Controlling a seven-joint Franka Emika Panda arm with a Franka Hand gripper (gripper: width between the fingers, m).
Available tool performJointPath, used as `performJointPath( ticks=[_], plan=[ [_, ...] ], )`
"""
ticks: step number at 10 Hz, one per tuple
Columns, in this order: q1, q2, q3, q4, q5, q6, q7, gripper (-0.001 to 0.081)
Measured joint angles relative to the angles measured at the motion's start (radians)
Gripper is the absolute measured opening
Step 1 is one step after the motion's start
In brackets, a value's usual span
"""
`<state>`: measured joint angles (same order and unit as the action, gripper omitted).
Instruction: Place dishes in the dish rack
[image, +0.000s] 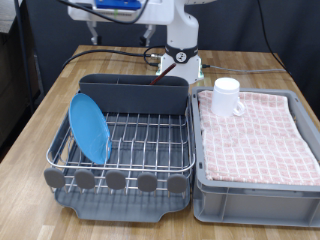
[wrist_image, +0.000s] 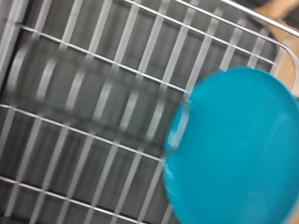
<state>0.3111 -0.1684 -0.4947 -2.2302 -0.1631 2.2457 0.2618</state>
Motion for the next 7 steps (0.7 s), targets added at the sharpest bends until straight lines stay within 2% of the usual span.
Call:
performJointPath(
  ticks=[3,7],
  plan=[
    [0.054,-0.018,0.057,-0.017,0.024,-0.025,-0.002,0.0802],
    [0.106,-0.06,0.139,-0.049,0.064,-0.102,0.041,0.0802]
  ],
)
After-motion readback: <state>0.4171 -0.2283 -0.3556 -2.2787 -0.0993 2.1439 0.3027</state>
